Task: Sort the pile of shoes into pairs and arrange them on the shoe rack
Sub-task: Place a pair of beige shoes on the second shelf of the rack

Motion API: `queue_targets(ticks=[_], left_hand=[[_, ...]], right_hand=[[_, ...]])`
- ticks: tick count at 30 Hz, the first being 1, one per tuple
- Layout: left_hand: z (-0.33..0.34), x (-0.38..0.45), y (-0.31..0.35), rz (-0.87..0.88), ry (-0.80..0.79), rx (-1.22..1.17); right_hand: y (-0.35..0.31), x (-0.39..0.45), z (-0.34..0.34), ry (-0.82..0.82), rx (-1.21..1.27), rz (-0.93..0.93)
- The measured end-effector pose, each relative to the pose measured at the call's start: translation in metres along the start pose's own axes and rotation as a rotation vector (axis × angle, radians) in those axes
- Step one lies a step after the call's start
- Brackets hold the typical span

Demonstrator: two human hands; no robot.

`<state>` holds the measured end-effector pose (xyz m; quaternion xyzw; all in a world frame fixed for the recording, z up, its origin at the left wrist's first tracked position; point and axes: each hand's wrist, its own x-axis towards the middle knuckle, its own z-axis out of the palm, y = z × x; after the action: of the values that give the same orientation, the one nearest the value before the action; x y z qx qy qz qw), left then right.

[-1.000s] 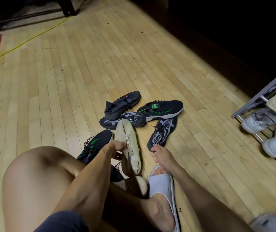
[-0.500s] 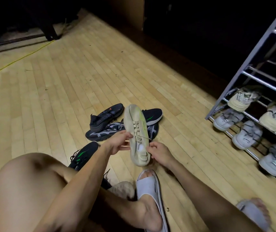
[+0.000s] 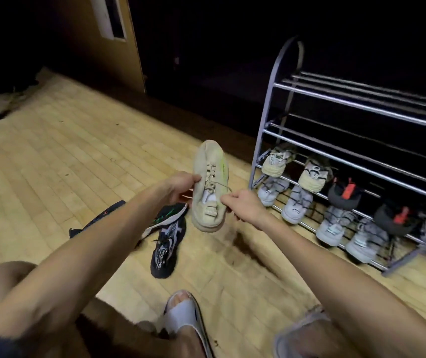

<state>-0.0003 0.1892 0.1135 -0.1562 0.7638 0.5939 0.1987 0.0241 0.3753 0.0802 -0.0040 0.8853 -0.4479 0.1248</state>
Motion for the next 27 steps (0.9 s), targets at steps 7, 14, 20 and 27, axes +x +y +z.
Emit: queue_targets(ticks=[7,14,20,27], left_hand=[[0.058,-0.002,0.078,0.106,-0.069,0.087],[0.11,0.028,0.117,0.14,-0.11,0.074],[0.163,0.065,0.141,0.199,-0.05,0.078],[0.193,0.1,0.152,0.218,-0.115,-0.067]], right_hand=[[-0.03,0.004,-0.108,0.029,-0.399,-0.072],[-0.016,0.023,-0.172,0.017,-0.529,-0.03],[0.01,0.055,-0.206,0.092,-0.536,0.068],[0.042,0.084,-0.238,0.227,-0.217,0.102]])
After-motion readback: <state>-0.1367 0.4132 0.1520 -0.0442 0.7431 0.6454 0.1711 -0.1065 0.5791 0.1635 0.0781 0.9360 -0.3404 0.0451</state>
